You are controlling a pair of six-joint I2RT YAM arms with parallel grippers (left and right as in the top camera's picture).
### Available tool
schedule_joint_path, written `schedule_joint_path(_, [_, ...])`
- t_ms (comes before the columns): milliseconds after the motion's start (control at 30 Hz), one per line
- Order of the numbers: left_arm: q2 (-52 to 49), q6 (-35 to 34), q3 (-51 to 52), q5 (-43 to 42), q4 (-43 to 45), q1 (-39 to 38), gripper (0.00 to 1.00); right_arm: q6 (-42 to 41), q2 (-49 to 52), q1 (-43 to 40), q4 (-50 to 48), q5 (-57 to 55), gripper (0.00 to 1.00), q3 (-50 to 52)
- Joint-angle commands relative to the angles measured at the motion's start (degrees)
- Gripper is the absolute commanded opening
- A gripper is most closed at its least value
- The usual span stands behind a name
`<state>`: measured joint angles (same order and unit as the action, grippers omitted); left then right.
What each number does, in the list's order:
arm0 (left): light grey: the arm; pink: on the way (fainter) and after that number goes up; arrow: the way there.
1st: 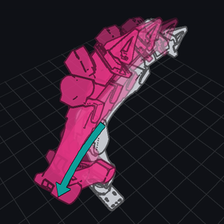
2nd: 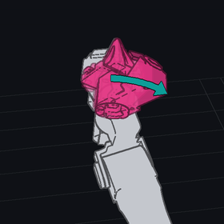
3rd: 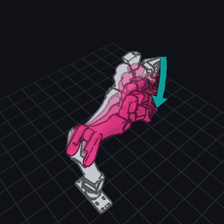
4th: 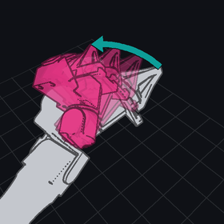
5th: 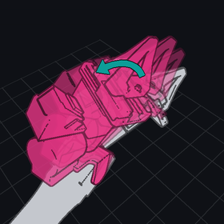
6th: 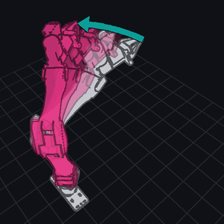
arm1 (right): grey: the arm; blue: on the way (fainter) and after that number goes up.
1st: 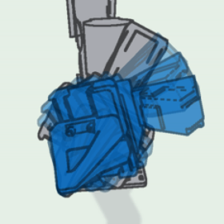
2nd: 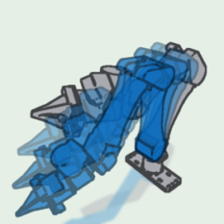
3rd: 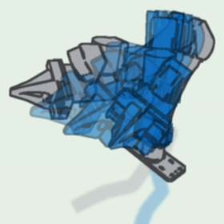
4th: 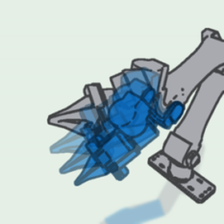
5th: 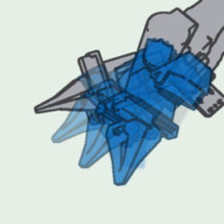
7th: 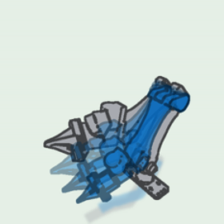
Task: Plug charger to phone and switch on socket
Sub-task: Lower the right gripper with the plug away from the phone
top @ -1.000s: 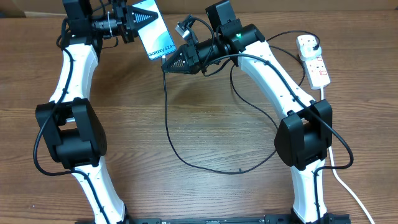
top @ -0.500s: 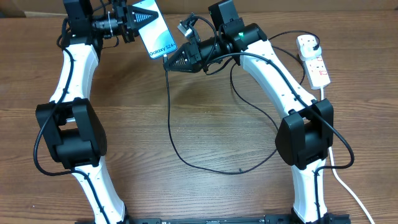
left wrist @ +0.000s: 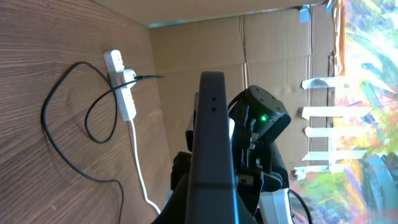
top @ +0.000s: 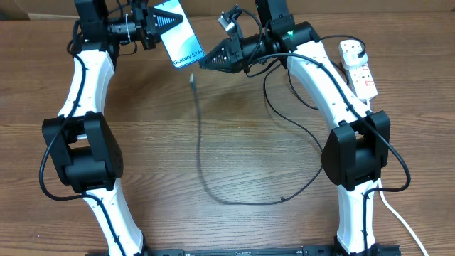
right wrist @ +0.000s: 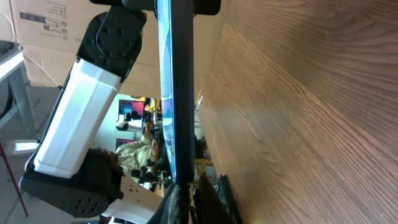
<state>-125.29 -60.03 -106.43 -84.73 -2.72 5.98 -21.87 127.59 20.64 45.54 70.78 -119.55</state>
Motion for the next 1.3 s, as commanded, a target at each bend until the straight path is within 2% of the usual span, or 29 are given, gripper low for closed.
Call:
schedule_joint_path(0, [0.48,0.0,-0.83,-5.84,-0.04,-0.87,0.04,-1.16,0.52,-0.52,-1.53,-1.66,0.04,-0.42])
schedule_joint_path(367, [0.48,0.07,-0.81,-5.81,0.07,-0.48,0.04,-0.61,0.52,-0.46,0.72,-4.81,0.04,-0.42])
schedule_joint_path(500, [0.48,0.52,-0.81,-5.6,1.01,1.14,0.04,0.98,0.52,-0.15,5.99,-12.76,0.09,-0.42])
schedule_joint_path(733, [0.48,2.19,-0.83,-1.81,1.44,6.12,0.04,3.1,0.52,6.25,10.27,-37.94,0.35,-0.42])
schedule_joint_path(967, [0.48,2.67,-0.81,-1.53,1.25,8.98,0.04,6.05,2.32,15.67,8.79,-63.14,0.39,-0.42])
schedule_joint_path(1100, [0.48,2.67,-0.81,-2.23,0.85,9.4,0.04,8.9,6.34,19.34,6.29,-68.22,0.39,-0.42])
schedule_joint_path(1267, [0.48,2.91,-0.83,-2.54,0.79,9.2,0.04,10.67,10.64,21.75,3.93,-68.17,0.38,-0.42])
